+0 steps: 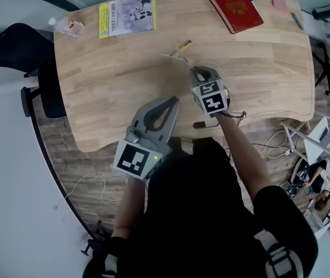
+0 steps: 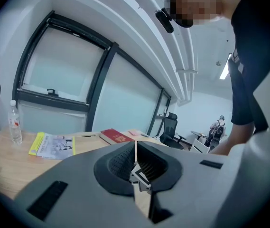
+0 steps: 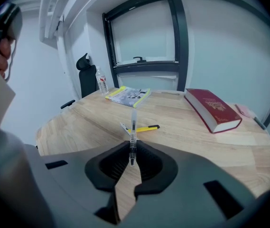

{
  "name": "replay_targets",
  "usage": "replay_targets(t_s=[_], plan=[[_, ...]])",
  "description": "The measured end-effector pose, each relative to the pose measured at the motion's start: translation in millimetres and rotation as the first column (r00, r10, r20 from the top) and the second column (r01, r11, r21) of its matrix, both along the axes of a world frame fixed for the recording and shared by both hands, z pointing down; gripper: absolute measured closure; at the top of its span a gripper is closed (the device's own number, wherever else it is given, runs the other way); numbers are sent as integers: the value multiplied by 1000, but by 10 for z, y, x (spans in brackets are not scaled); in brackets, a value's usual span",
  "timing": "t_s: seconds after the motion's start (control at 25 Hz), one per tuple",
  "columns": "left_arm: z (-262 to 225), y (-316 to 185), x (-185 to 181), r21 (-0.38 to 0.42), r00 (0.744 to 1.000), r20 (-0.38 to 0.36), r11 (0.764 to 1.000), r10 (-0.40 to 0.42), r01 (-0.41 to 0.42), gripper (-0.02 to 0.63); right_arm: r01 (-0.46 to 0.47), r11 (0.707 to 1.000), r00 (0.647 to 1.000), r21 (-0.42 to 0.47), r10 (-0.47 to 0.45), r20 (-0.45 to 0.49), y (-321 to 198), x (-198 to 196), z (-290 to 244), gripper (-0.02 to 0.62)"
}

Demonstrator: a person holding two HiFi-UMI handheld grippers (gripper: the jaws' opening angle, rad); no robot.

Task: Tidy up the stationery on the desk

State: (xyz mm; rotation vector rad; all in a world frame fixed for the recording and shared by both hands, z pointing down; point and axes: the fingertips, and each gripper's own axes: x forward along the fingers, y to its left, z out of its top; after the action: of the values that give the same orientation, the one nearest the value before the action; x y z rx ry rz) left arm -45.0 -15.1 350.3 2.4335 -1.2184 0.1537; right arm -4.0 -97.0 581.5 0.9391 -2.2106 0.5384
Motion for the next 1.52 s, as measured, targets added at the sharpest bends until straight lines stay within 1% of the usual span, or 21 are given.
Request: replay_targets(t_s=[0.16,0.28,0.36,0.52,0.68,0.96,1.32,1.52], plan=[[-13,-7,116,6,1000,-3,1000,18,-18,566,-86,996,996,-24,85,-29,9,340,108,538],[-15,-24,203,8,999,-1,999,39,-39,566,-158,987,987,-35,156,-45,20,621,173,538],[5,-25,269,9,998,10,998,59,-59,566,-209,977,977,-44,206,-59,35,816,219,538],[-22,-39,406,12,996,-5,996,85,-85,566,-298,953,952,-54,292,-96,63,1185,334,538],[-13,-26,483,10,994,-4,994,112,-112,566,-355,932,930,-65,345,-127,67,1448,464,538],[2,-24,523,6,993,1,993,119,-119,566,-384,921,913,-66,368,-176,27,1661,679,538],[2,15,516,5,994,1,994,106,-106,566,-362,927,916,-100,334,-223,84,1652,845,538],[25,57,510,-3,994,7,994,107,-107,566,-366,925,913,-99,337,-229,96,1649,862,537]])
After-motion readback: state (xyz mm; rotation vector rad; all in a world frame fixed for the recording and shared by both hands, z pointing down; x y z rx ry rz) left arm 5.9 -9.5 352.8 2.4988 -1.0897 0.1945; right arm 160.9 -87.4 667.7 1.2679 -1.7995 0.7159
